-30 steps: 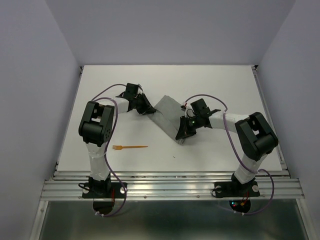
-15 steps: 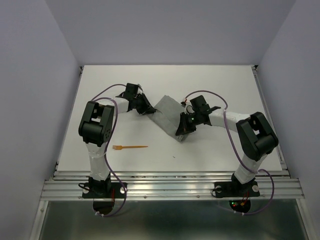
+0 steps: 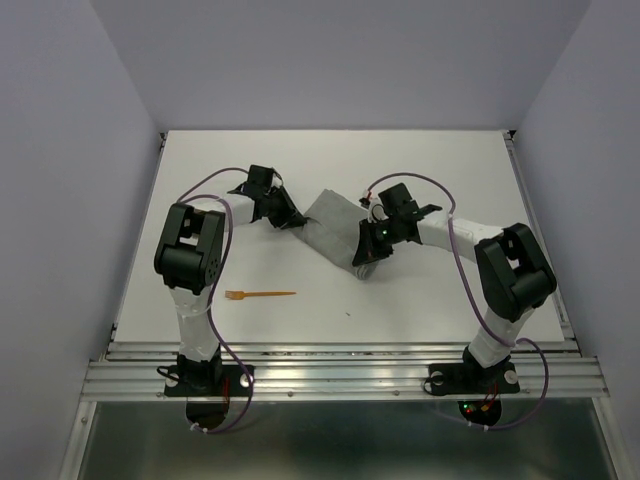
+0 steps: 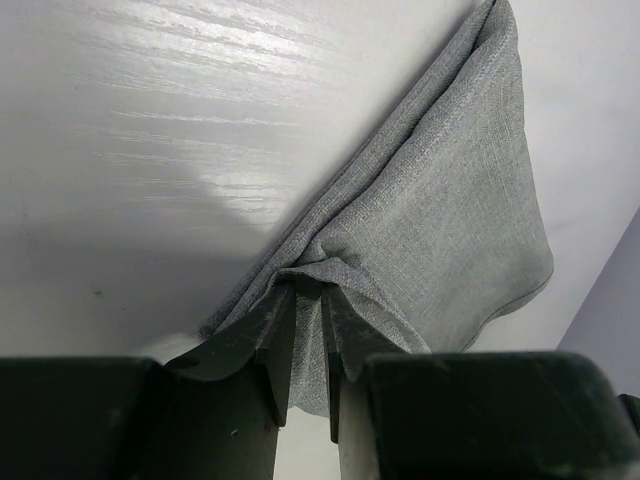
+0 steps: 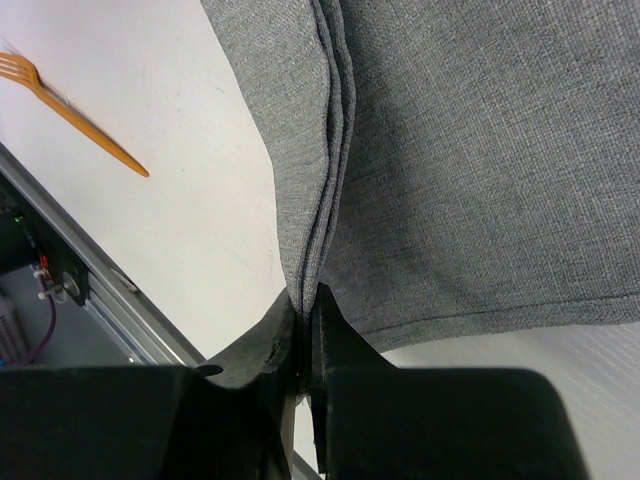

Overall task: Fold the napkin into a case and place the utensils inside
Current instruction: Fold the upper triangle-folded napkin at the center of the board.

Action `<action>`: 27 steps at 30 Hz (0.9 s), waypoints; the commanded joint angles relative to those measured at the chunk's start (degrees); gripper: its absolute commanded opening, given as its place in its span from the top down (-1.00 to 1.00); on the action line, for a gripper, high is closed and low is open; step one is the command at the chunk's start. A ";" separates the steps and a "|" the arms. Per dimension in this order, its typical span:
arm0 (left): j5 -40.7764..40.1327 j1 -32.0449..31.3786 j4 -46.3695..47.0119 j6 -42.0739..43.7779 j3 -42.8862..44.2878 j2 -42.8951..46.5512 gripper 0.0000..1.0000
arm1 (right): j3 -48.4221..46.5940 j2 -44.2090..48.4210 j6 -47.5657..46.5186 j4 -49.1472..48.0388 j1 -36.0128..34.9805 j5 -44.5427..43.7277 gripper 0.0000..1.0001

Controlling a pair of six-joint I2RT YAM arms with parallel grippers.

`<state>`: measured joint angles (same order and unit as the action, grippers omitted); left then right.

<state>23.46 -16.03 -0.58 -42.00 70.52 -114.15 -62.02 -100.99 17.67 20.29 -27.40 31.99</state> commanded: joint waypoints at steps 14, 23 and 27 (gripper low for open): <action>-1.40 0.30 -3.02 1.83 2.25 4.28 0.43 | -7.15 -5.18 -5.45 4.23 0.77 -1.40 0.99; -2.28 0.30 -3.99 3.59 3.39 7.09 0.39 | -7.85 -6.32 -6.60 6.07 1.82 -3.42 0.99; -5.53 0.12 -6.36 5.26 4.36 9.20 0.30 | -8.12 -6.94 -6.77 6.07 1.82 -2.90 0.99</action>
<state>20.82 -16.03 -4.84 -39.38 71.46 -110.13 -67.88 -106.91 12.12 26.02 -25.89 29.76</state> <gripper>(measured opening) 0.342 0.092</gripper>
